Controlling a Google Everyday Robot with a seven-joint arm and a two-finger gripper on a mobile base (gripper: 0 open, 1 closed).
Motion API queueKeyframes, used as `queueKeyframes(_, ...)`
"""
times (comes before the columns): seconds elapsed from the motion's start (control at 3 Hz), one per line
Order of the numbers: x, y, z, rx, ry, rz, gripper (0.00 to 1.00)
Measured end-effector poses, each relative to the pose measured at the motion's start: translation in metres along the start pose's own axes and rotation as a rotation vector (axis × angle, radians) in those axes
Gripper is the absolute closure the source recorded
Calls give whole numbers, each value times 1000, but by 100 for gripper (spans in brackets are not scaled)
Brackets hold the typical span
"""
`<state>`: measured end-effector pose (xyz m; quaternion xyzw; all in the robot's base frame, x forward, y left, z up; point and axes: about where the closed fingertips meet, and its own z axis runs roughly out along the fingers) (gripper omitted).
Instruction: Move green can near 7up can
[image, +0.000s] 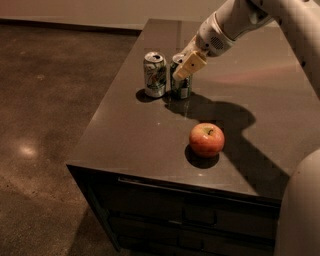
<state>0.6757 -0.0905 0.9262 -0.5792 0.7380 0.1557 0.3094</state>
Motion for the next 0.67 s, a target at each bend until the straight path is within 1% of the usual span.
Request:
queueKeyframes(0.33,0,0,4,-4,0,0,0)
queueKeyframes(0.67,0,0,4,-4,0,0,0)
